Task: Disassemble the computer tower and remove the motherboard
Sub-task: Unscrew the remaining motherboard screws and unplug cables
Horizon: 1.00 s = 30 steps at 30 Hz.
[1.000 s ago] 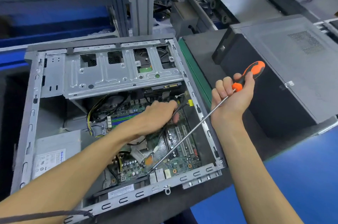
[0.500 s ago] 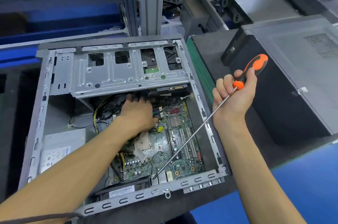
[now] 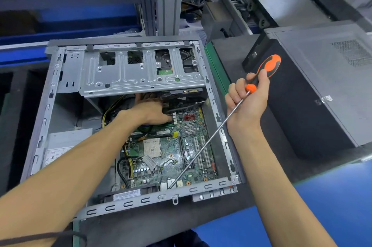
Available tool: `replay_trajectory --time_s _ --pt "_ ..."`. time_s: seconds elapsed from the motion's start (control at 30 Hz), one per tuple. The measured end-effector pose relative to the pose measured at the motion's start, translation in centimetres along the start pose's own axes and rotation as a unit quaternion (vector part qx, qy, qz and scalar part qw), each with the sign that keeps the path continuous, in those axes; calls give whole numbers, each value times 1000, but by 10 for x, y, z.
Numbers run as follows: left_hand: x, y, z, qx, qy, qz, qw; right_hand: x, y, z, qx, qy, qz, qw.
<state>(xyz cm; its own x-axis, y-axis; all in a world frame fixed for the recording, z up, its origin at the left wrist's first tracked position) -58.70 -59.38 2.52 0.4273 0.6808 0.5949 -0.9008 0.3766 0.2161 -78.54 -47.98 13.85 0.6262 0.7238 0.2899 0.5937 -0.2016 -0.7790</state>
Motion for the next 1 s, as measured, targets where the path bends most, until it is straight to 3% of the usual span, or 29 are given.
replay_trajectory --time_s 0.23,0.37,0.5,0.57,0.67,0.8,1.0 --pt "3 1 7 14 27 -6 1000 0 -2 -5 4 -19 20 1000" --pt "21 21 19 53 79 -66 993 1 -7 -7 3 -21 37 999" --pt "34 24 5 32 11 -108 994 5 -21 -8 40 8 84 996" --pt "47 22 4 22 16 -120 992 9 -35 -13 61 15 130 989" --pt "64 18 19 13 100 -152 983 17 -61 -28 82 1 219 972" --pt "75 -3 43 43 209 -107 971 28 -82 -50 124 -36 324 937" --pt "62 -18 26 75 148 -71 984 33 -68 -68 237 -88 398 882"
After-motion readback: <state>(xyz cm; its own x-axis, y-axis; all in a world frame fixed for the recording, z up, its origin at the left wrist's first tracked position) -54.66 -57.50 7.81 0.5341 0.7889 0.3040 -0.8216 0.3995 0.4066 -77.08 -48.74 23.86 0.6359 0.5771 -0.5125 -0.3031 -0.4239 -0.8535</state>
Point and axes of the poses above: each hand's wrist, its own x-axis away from the middle knuckle, its own z-axis out of the back of the hand, y = z × x, the point moved 8 cm from there along -x, towards the middle knuckle, and after that the axes turned 7 degrees about x, right-handed, at the moved point
